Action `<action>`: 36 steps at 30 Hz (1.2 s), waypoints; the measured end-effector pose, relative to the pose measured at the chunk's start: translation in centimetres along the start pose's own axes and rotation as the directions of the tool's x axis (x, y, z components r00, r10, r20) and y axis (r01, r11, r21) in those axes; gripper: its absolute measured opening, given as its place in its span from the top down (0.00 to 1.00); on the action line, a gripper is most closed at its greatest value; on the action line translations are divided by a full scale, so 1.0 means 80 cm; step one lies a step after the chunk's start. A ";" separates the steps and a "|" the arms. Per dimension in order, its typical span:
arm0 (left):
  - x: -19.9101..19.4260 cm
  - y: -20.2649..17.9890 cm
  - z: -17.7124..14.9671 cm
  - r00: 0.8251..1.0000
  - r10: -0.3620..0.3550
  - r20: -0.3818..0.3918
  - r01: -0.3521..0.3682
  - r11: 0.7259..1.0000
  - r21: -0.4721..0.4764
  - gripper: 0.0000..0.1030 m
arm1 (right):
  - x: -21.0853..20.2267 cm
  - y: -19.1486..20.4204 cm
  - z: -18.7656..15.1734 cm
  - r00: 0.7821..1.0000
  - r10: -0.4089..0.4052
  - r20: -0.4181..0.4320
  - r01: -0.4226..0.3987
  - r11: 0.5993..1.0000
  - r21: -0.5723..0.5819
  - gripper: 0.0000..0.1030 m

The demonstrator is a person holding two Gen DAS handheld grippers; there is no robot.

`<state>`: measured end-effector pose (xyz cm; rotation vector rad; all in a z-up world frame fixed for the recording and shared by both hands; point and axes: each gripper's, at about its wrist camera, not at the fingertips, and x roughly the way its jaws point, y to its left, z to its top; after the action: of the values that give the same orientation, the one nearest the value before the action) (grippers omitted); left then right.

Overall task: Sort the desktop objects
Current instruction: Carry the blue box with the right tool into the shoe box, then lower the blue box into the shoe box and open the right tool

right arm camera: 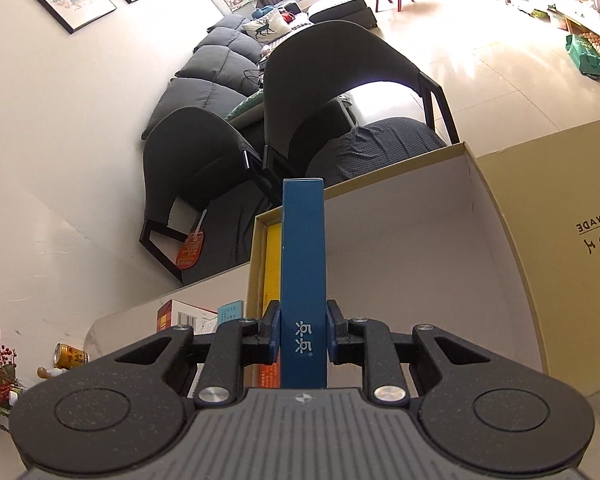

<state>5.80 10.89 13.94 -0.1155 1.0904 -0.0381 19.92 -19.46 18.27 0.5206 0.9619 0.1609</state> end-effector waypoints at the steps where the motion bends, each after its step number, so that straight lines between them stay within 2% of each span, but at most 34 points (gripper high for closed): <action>1: 0.000 -0.002 0.002 1.000 0.003 -0.004 -0.003 1.000 0.006 0.20 | 0.013 -0.001 0.002 1.000 -0.011 -0.010 0.011 1.000 -0.002 0.76; 10: -0.005 -0.008 0.008 0.999 0.041 -0.016 -0.040 0.999 0.018 0.20 | 0.109 0.005 0.014 0.995 -0.074 -0.066 0.071 0.996 -0.049 0.76; 18: -0.001 -0.005 0.003 0.998 0.053 -0.039 -0.053 0.999 -0.002 0.20 | 0.134 0.015 0.014 0.993 -0.083 -0.081 0.077 0.994 -0.078 0.76; 24: 0.001 -0.004 0.006 0.998 0.048 -0.035 -0.049 0.999 -0.006 0.20 | 0.133 -0.009 0.022 0.993 -0.009 -0.115 0.016 0.998 0.059 0.72; 28: 0.003 -0.003 0.008 0.998 0.046 -0.032 -0.046 0.999 -0.007 0.20 | 0.128 -0.017 0.020 0.993 0.001 -0.117 0.011 0.994 0.107 0.71; 32: 0.003 0.000 0.009 0.998 0.047 -0.032 -0.047 0.999 -0.008 0.20 | 0.123 -0.024 0.022 0.993 0.063 -0.099 -0.043 0.981 0.188 0.70; 36: 0.002 0.004 0.008 0.998 0.048 -0.029 -0.049 0.999 -0.013 0.20 | 0.123 -0.016 0.028 0.993 0.085 -0.079 -0.069 0.981 0.180 0.70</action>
<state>6.46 11.28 14.04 -0.1011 1.1219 0.0115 27.26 -17.85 11.40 0.7204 1.0467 0.1692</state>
